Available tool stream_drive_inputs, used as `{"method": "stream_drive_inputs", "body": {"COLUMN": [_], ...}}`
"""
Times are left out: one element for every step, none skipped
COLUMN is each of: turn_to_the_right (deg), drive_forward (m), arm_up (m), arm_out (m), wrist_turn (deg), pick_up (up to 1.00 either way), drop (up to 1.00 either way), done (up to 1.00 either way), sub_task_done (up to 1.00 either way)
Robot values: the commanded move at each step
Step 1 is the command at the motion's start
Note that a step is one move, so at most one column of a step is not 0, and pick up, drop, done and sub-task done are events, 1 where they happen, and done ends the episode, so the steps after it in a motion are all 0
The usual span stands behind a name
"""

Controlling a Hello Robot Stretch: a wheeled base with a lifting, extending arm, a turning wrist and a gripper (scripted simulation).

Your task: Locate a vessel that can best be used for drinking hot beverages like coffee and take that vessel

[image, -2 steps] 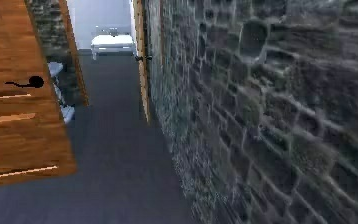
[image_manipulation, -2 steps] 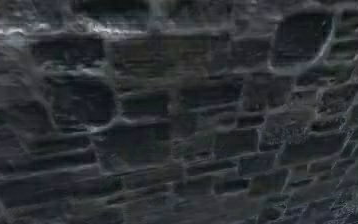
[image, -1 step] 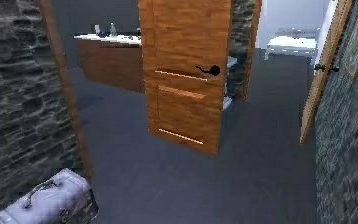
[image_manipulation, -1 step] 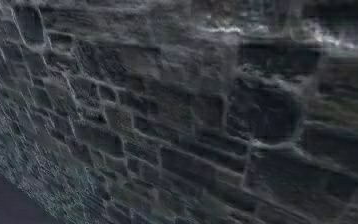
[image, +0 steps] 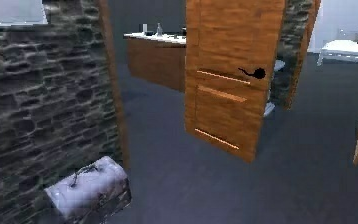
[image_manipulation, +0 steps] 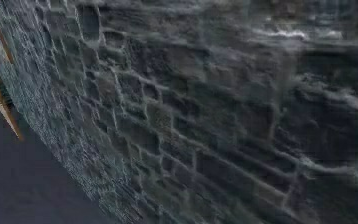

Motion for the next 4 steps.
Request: {"method": "stream_drive_inputs", "body": {"turn_to_the_right": [0.0, -21.0, 0.0, 15.0], "drive_forward": [1.00, 0.00, 0.10, 0.00], "arm_up": [0.00, 0.00, 0.00, 0.00], "arm_out": [0.00, 0.00, 0.00, 0.00], "wrist_turn": [0.0, 0.0, 0.0, 0.0], "pick_up": [0.00, 0.00, 0.00, 0.00], "drop": [0.00, 0.00, 0.00, 0.00], "done": [0.00, 0.00, 0.00, 0.00], "sub_task_done": [0.00, 0.00, 0.00, 0.00]}}
